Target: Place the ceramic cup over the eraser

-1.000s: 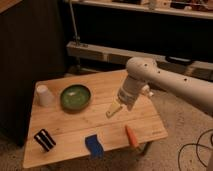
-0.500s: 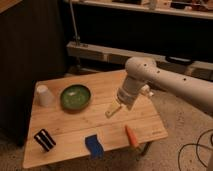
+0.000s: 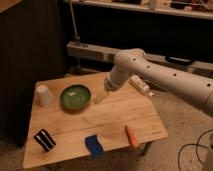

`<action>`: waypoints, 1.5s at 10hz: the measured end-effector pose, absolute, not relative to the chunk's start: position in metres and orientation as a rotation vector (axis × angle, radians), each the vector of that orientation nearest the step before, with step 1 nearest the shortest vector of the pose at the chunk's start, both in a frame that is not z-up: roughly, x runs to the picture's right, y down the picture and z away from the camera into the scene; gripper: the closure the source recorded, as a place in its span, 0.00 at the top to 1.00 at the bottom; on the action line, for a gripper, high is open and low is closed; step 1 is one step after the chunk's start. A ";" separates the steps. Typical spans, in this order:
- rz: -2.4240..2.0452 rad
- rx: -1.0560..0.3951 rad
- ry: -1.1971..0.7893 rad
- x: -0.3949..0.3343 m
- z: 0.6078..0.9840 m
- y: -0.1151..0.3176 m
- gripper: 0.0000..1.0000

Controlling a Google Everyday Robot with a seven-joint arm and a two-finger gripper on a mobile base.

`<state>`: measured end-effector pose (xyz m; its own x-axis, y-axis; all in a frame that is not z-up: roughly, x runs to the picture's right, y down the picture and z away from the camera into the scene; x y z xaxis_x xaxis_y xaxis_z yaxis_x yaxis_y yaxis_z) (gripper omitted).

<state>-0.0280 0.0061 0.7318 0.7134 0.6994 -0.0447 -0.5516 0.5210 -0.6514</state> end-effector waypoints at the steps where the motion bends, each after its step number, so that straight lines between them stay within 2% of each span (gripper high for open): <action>1: 0.748 -0.687 -0.244 -0.030 0.733 0.004 0.80; 6: 0.742 -0.648 -0.263 -0.032 0.732 0.002 0.80; 10: 0.727 -0.454 -0.519 -0.078 0.749 -0.027 0.80; 15: 0.610 -0.511 -0.521 -0.152 0.785 -0.080 0.80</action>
